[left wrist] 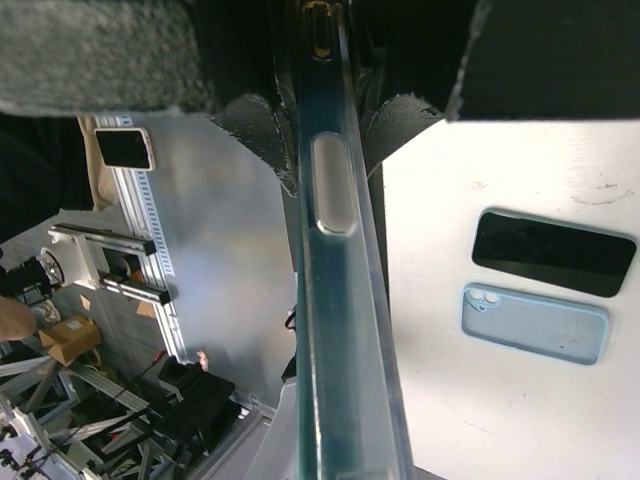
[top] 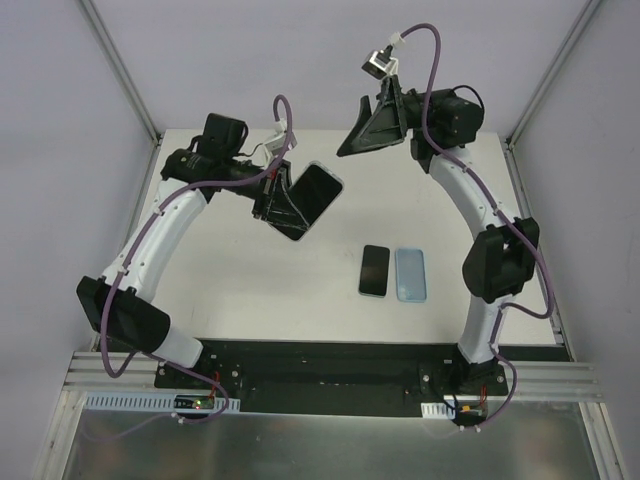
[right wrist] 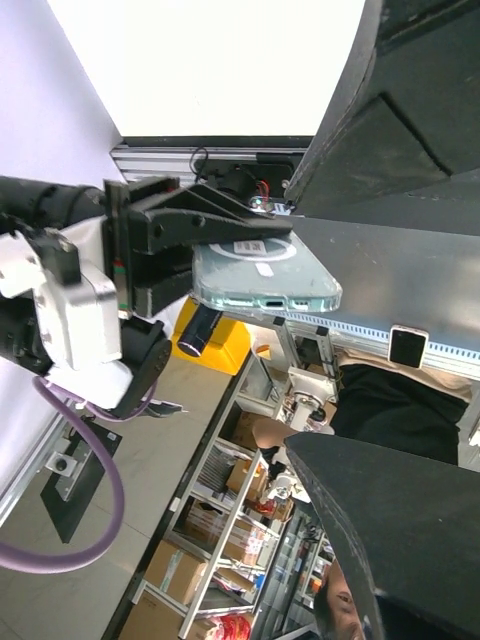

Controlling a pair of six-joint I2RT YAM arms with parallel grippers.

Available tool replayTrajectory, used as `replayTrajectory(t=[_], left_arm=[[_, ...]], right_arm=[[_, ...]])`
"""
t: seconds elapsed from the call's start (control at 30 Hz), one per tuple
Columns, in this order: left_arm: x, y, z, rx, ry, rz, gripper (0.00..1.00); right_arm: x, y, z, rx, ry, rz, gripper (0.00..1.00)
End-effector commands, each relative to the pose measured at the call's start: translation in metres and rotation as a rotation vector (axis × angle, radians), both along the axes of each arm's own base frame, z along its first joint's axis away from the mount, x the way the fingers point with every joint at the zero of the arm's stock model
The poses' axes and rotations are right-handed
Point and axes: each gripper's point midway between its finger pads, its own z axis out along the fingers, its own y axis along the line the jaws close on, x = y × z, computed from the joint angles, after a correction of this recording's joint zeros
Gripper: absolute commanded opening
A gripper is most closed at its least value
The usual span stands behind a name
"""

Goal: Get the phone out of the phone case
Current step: Remove the phone case from the phone.

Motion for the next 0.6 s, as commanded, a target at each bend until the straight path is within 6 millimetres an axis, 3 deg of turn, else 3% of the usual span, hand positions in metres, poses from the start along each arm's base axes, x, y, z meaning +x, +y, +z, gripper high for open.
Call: replayTrajectory(t=[0.0, 0.27, 0.47, 0.57], left_arm=[[-0.020, 0.009, 0.032, -0.044, -0.076, 0.003, 0.00], [-0.010, 0.010, 0.032, 0.008, -0.077, 0.081, 0.00], [-0.006, 0.011, 0.030, 0.029, -0.077, 0.110, 0.00], [-0.004, 0.012, 0.027, 0.045, -0.085, 0.131, 0.00]], right_arm=[[-0.006, -0.006, 0.016, 0.053, -0.240, 0.005, 0.99], [0.017, -0.010, 0.036, 0.078, -0.197, -0.057, 0.99], [0.079, -0.025, 0.045, 0.097, -0.128, -0.268, 0.99], [0.101, -0.028, 0.037, 0.062, -0.127, -0.389, 0.99]])
